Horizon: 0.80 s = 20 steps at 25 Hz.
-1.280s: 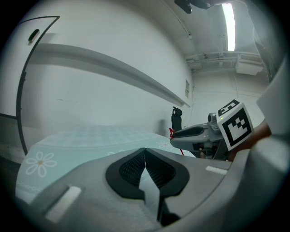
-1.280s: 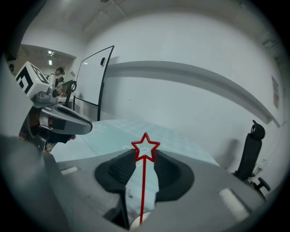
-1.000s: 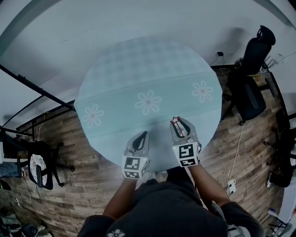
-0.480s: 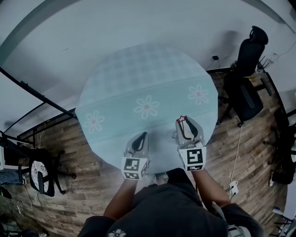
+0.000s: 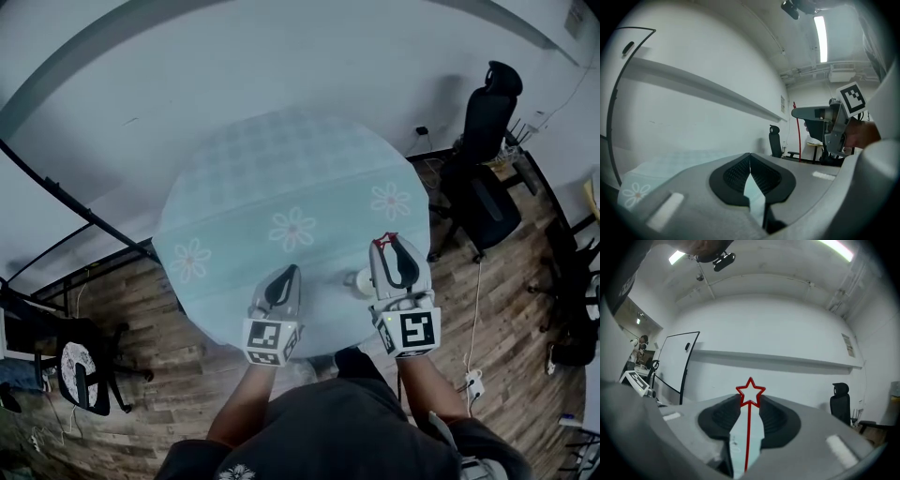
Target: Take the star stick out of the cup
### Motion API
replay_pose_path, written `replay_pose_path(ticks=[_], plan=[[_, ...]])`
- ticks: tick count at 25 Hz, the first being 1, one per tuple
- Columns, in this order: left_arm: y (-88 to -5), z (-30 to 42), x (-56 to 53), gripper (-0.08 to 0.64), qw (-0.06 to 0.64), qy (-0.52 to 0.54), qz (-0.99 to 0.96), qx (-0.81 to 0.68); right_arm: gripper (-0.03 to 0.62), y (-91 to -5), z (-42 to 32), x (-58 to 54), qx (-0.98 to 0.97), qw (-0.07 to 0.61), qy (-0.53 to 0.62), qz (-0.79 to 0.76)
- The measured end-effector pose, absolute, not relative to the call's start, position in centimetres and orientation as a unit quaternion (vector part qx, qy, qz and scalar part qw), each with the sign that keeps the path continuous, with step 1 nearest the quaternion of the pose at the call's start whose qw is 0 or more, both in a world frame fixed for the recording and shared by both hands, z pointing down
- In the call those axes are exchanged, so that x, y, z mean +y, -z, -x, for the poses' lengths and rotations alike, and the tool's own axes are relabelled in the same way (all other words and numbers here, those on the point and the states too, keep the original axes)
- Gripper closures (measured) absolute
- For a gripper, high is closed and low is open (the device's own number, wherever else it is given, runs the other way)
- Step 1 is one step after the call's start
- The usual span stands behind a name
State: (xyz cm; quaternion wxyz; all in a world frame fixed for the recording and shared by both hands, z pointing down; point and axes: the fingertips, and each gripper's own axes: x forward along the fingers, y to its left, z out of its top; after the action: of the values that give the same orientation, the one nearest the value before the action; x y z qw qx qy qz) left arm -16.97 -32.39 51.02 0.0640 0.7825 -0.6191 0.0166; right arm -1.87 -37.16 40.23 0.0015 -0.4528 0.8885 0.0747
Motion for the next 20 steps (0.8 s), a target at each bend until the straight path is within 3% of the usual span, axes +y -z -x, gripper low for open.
replay_pose_path(ticks=[12, 20], plan=[[-44.6, 16.2, -29.3, 0.555, 0.012, 0.008, -0.801, -0.598, 0.466, -33.8, -1.6, -30.9, 0.874, 0.060, -0.091, 0.474], [-41.1, 11.4, -28.4, 0.555, -0.019, 0.031, -0.812, -0.583, 0.466, -32.5, -4.6, -29.2, 0.879, 0.070, -0.097, 0.461]])
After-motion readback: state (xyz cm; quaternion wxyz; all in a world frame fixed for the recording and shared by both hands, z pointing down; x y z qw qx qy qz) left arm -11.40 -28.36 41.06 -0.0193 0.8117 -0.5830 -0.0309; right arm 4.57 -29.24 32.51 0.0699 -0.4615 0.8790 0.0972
